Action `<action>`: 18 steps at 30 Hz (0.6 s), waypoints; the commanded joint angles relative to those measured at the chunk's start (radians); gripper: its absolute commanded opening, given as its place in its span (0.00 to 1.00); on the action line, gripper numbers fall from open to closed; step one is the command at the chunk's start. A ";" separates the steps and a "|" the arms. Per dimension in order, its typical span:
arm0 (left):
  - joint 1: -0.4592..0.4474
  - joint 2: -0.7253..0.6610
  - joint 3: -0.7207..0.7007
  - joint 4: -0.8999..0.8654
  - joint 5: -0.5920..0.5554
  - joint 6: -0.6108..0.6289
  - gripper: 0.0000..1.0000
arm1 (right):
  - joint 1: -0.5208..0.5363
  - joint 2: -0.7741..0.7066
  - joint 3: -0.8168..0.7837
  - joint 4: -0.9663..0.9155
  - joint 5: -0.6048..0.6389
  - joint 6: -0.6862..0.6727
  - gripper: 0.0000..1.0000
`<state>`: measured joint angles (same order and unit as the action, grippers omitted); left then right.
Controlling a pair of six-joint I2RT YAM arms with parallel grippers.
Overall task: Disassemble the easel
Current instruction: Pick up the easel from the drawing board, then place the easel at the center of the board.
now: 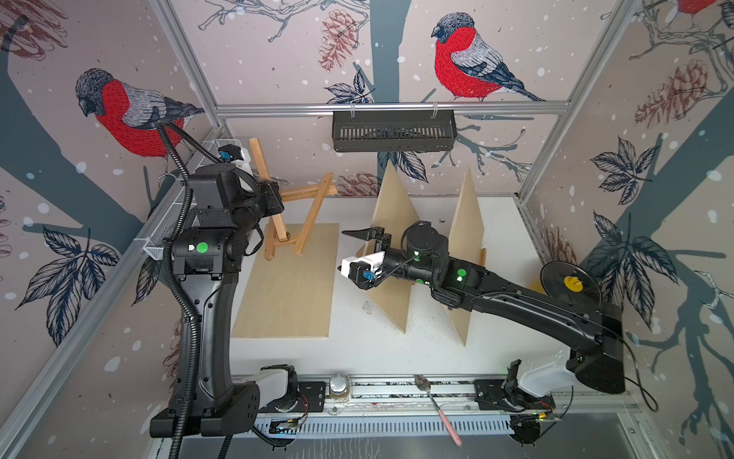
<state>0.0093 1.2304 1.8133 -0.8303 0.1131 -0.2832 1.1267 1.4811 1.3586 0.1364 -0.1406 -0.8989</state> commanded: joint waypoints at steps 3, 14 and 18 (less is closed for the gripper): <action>0.000 -0.028 -0.002 0.025 0.081 -0.016 0.06 | 0.060 0.056 -0.044 0.237 0.215 -0.240 0.72; 0.001 -0.065 -0.070 0.035 0.135 -0.024 0.06 | 0.084 0.173 0.013 0.398 0.338 -0.321 0.73; 0.001 -0.071 -0.078 0.038 0.145 -0.026 0.06 | 0.086 0.191 0.034 0.366 0.327 -0.347 0.73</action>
<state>0.0093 1.1694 1.7370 -0.8494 0.2272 -0.2996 1.2095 1.6661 1.3769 0.4717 0.1749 -1.2129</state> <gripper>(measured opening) 0.227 0.727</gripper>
